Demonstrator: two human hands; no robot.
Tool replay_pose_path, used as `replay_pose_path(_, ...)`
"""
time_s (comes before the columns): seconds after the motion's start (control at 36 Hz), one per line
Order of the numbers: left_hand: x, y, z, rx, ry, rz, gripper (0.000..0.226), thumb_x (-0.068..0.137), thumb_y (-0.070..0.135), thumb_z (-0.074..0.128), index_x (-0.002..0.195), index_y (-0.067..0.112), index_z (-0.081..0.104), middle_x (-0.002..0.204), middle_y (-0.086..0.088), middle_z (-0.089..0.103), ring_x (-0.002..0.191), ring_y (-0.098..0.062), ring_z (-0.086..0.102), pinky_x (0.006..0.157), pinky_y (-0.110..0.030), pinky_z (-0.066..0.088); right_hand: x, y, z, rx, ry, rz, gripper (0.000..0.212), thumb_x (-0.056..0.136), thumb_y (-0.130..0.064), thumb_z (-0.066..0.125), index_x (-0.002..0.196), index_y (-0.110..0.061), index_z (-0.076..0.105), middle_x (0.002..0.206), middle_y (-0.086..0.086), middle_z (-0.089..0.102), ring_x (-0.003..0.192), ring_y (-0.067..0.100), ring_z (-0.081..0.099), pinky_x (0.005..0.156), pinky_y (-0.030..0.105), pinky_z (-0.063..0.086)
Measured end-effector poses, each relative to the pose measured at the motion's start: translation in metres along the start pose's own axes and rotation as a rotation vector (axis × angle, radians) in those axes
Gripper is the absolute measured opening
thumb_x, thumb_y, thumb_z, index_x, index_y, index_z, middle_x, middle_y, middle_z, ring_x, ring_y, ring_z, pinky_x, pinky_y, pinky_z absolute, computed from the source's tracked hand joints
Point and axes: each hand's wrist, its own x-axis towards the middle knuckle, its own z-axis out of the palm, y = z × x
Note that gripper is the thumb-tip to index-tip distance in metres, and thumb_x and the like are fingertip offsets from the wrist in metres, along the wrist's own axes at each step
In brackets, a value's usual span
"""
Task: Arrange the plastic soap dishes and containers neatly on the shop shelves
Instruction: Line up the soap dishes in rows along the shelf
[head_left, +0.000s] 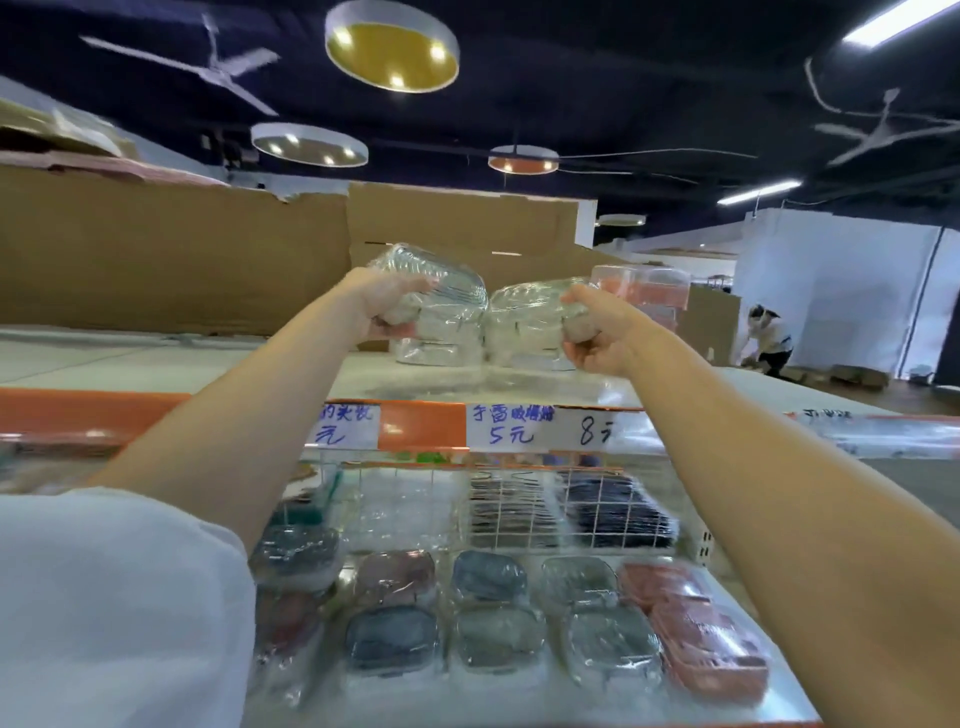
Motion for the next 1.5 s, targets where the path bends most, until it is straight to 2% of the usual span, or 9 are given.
replay_pose_path(0.11, -0.044, 0.002, -0.005, -0.035, 0.039, 0.045, 0.025, 0.081, 0.027, 0.074, 0.086, 0.011, 0.054, 0.076, -0.001, 0.052, 0.066, -0.012, 0.055, 0.052, -0.021, 0.053, -0.028, -0.002, -0.004, -0.060, -0.024, -0.054, 0.019, 0.089, -0.022, 0.055, 0.073, -0.017, 0.046, 0.042, -0.004, 0.039, 0.043, 0.009, 0.038, 0.042, 0.019, 0.037)
replay_pose_path(0.42, -0.158, -0.027, -0.016, -0.193, -0.027, -0.025, 0.039, 0.080, 0.022, 0.071, 0.111, 0.002, 0.059, 0.064, -0.001, 0.046, 0.057, -0.012, 0.052, 0.061, -0.025, 0.059, -0.101, 0.034, -0.041, -0.130, -0.216, -0.114, 0.014, 0.085, -0.027, 0.056, 0.087, -0.014, 0.052, 0.059, -0.003, 0.043, 0.046, 0.009, 0.045, 0.044, 0.019, 0.039)
replay_pose_path(0.56, -0.195, -0.045, -0.013, -0.157, -0.133, -0.092, 0.012, 0.083, 0.018, 0.064, 0.087, 0.008, 0.070, 0.069, 0.001, 0.033, 0.072, -0.019, 0.045, 0.055, -0.023, 0.057, -0.128, 0.064, -0.057, -0.170, -0.365, -0.090, 0.009, 0.091, -0.019, 0.053, 0.092, -0.010, 0.051, 0.075, 0.004, 0.054, 0.057, 0.011, 0.052, 0.049, 0.020, 0.045)
replay_pose_path(0.83, -0.227, -0.075, -0.010, -0.037, -0.160, -0.149, 0.040, 0.067, 0.024, 0.074, 0.098, 0.002, 0.062, 0.089, -0.009, 0.060, 0.061, -0.011, 0.065, 0.071, -0.028, 0.060, -0.145, 0.112, -0.088, -0.114, -0.410, 0.031, 0.016, 0.088, -0.009, 0.054, 0.076, -0.015, 0.046, 0.059, -0.004, 0.053, 0.055, 0.010, 0.052, 0.049, 0.020, 0.042)
replay_pose_path(0.94, -0.235, -0.099, -0.008, 0.001, -0.131, -0.230, 0.056, 0.065, 0.026, 0.075, 0.109, -0.002, 0.055, 0.071, -0.004, 0.056, 0.064, -0.015, 0.064, 0.078, -0.034, 0.059, -0.151, 0.140, -0.101, -0.125, -0.423, 0.104, 0.018, 0.087, -0.009, 0.057, 0.076, -0.015, 0.044, 0.059, -0.003, 0.048, 0.057, 0.012, 0.047, 0.055, 0.023, 0.040)
replay_pose_path(1.03, -0.245, -0.118, -0.004, -0.008, -0.169, -0.329, 0.027, 0.080, 0.016, 0.069, 0.097, -0.002, 0.057, 0.067, -0.008, 0.055, 0.057, -0.015, 0.064, 0.062, -0.027, 0.060, -0.154, 0.166, -0.107, -0.173, -0.380, 0.159, 0.013, 0.088, -0.010, 0.057, 0.077, -0.014, 0.050, 0.066, 0.001, 0.046, 0.059, 0.013, 0.047, 0.058, 0.024, 0.039)
replay_pose_path(1.19, -0.231, -0.166, 0.002, -0.036, -0.044, -0.470, 0.008, 0.086, 0.017, 0.068, 0.085, 0.010, 0.068, 0.083, -0.006, 0.048, 0.071, -0.016, 0.054, 0.071, -0.029, 0.059, -0.140, 0.207, -0.099, -0.210, -0.172, 0.201, 0.014, 0.091, -0.020, 0.060, 0.079, -0.014, 0.055, 0.064, 0.003, 0.043, 0.056, 0.013, 0.040, 0.054, 0.024, 0.033)
replay_pose_path(1.31, -0.209, -0.200, 0.015, -0.067, 0.079, -0.503, 0.057, 0.079, 0.022, 0.077, 0.122, 0.002, 0.046, 0.108, -0.010, 0.051, 0.081, -0.019, 0.057, 0.069, -0.032, 0.058, -0.118, 0.235, -0.086, -0.124, -0.066, 0.273, 0.013, 0.091, -0.022, 0.062, 0.080, -0.016, 0.056, 0.057, 0.003, 0.043, 0.050, 0.014, 0.036, 0.049, 0.023, 0.029)
replay_pose_path(1.5, -0.151, -0.243, 0.022, -0.222, 0.145, -0.536, 0.058, 0.085, 0.012, 0.069, 0.136, 0.000, 0.045, 0.125, -0.017, 0.058, 0.076, -0.019, 0.053, 0.040, -0.018, 0.050, -0.062, 0.267, -0.053, 0.011, 0.024, 0.366, 0.026, 0.095, -0.024, 0.057, 0.071, -0.019, 0.047, 0.032, -0.007, 0.041, 0.044, 0.009, 0.038, 0.050, 0.022, 0.030)
